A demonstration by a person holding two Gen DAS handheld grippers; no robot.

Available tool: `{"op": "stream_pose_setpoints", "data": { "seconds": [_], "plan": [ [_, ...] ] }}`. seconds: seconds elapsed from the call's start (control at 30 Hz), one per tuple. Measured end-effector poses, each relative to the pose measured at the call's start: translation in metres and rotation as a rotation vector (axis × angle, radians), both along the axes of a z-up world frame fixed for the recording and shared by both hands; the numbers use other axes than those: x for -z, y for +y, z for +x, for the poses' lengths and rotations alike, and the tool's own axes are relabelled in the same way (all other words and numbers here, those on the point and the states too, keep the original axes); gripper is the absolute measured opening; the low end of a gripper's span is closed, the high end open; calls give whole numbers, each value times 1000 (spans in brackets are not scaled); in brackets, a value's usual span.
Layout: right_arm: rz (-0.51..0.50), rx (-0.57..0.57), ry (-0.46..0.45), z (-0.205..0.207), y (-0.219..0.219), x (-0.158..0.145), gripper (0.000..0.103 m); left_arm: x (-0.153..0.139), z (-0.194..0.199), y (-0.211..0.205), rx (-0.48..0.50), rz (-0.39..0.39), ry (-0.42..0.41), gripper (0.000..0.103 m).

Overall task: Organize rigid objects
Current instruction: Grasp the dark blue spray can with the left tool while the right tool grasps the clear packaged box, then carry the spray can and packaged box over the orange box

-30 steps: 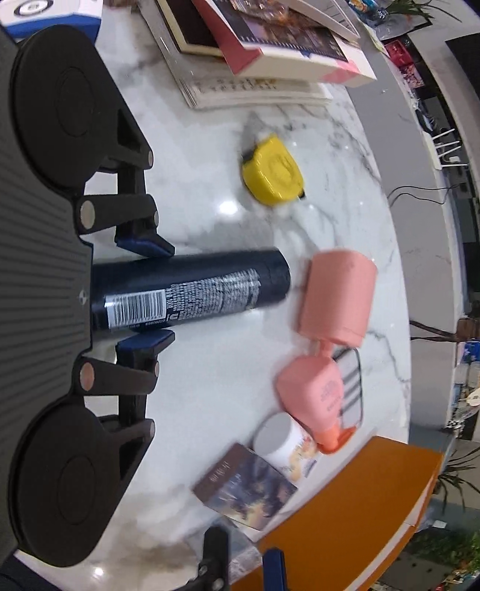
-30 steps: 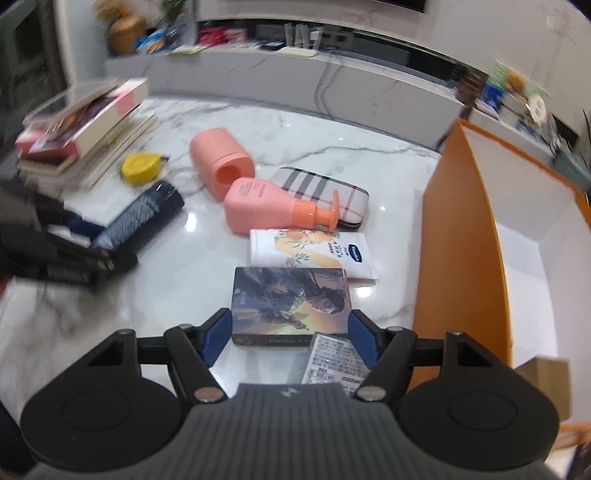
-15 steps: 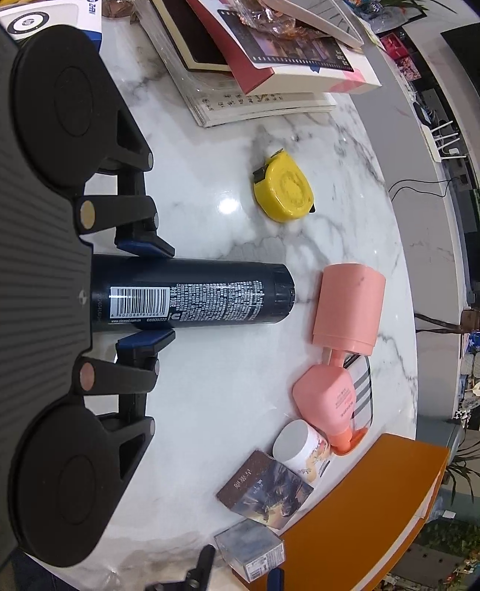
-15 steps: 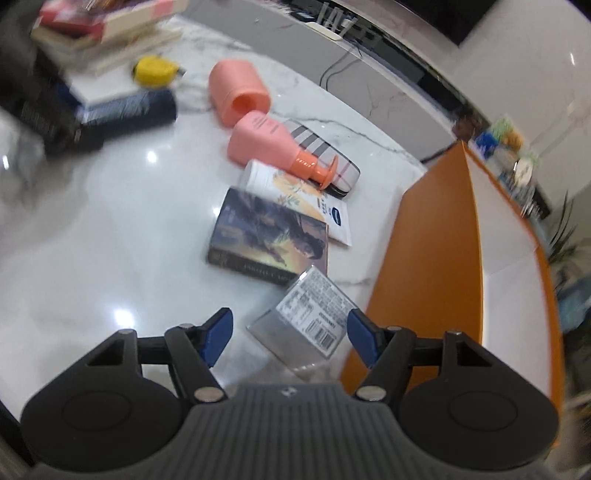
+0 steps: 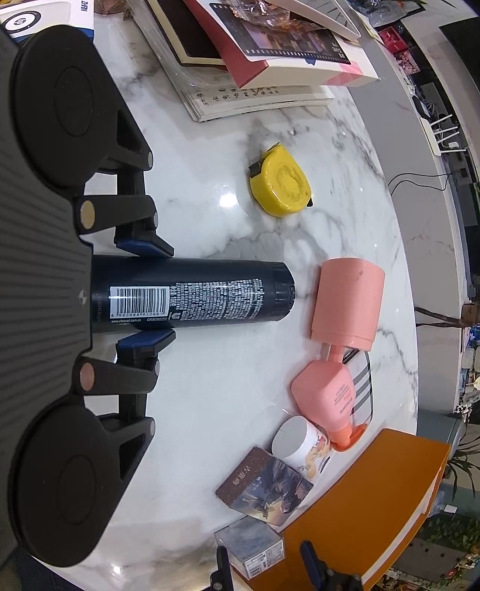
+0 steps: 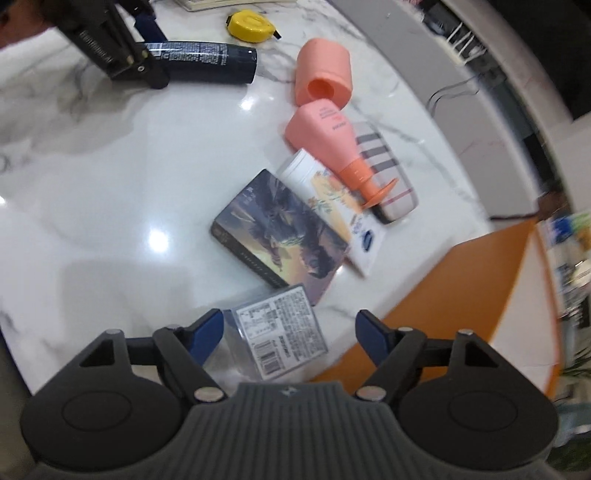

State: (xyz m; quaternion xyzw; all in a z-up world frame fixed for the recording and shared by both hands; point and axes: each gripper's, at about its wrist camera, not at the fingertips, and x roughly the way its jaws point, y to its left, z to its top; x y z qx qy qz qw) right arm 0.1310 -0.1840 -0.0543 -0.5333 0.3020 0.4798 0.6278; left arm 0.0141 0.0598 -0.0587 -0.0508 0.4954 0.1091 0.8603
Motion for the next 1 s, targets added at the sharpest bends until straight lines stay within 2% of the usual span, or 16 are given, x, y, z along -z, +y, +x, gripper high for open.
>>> {"op": "stream_pose_setpoints", "data": {
  "seconds": [0.07,0.17,0.3,0.43,0.6,0.73,0.8,0.83,0.87,0.9,0.93,1.0],
  "plan": [
    [-25,21,47,2,0,5,64,-1,-1,-1,9,-1,6,47],
    [-17,55,60,-4,-4,5,61,-1,-4,-3,25,12,18,49],
    [42,213,131,-9,-4,1,55,-2,-7,-4,25,29,27,51],
    [101,389,191,-17,0,4,52,-2,-5,-7,18,68,24,61],
    [179,374,292,-19,-8,6,52,-1,-1,-14,39,84,11,67],
    [216,420,352,-3,-13,14,55,1,0,-14,33,80,-9,74],
    [223,432,354,-1,-12,13,49,3,1,-12,23,72,-24,75],
    [228,435,353,0,-12,13,49,3,1,-11,18,66,-27,73],
    [227,439,352,1,-11,13,48,3,1,-11,18,57,-34,59],
    [229,442,352,1,-10,13,48,2,1,-10,14,53,-41,51],
    [234,441,348,2,-11,14,48,1,1,-11,16,61,-40,47],
    [238,444,340,2,-10,13,48,1,2,-14,24,83,-40,47]
  ]
}}
